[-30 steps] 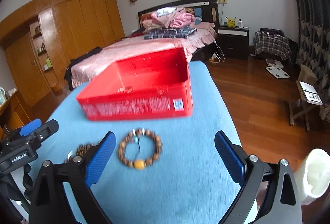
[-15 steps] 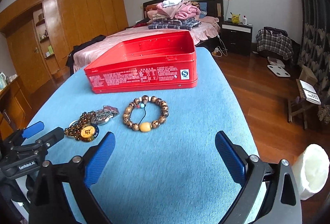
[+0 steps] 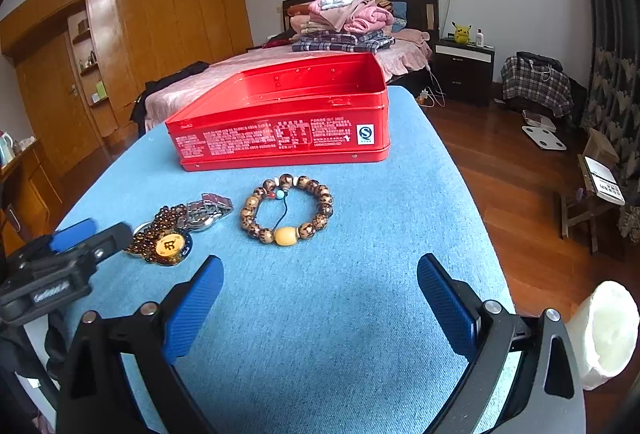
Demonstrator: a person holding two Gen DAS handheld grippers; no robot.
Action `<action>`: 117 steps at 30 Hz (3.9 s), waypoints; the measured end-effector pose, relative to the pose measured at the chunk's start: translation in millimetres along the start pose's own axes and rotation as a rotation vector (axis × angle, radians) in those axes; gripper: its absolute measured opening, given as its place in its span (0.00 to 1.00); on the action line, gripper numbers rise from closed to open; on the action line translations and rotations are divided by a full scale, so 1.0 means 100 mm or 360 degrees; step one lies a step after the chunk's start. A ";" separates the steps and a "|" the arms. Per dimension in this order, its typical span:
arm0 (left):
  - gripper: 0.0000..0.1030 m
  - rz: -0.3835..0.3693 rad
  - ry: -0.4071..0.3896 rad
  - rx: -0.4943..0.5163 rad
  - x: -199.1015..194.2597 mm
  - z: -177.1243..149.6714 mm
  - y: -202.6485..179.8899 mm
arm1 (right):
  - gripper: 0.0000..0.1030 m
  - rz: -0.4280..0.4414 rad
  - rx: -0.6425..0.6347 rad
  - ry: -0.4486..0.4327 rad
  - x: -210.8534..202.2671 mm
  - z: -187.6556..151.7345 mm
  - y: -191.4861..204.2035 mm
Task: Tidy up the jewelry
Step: 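Move both tools back to the brown bead necklace and wooden bracelet, then grasp the brown bead necklace with the left tool while the right tool grasps the wooden bead bracelet, then lift the wooden bracelet with the right tool while the left tool lifts the bead necklace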
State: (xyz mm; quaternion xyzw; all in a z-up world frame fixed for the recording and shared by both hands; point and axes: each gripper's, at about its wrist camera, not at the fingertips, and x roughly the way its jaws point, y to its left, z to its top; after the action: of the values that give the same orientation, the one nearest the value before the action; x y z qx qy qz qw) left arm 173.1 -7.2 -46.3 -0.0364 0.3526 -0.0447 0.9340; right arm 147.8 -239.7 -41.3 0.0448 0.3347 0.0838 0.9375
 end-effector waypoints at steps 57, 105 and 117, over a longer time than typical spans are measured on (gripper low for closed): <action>0.23 -0.0109 0.0029 -0.0086 0.24 0.20 -0.12 | 0.60 0.0029 0.0127 0.0226 0.55 0.43 -0.11; 0.12 -0.0100 -0.0048 -0.0025 -0.07 0.27 -0.21 | 0.11 0.0118 0.0067 0.0145 0.02 0.47 0.01; 0.12 -0.0142 0.0085 -0.0072 0.05 0.08 -0.11 | 0.11 0.0145 0.0077 0.0185 -0.01 0.38 -0.04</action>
State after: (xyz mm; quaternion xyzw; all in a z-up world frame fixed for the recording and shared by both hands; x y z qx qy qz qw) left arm 181.3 -18.5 -42.4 -0.0718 0.3764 -0.0793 0.9202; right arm 171.6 -244.4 -11.9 0.0776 0.3882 0.1207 0.9103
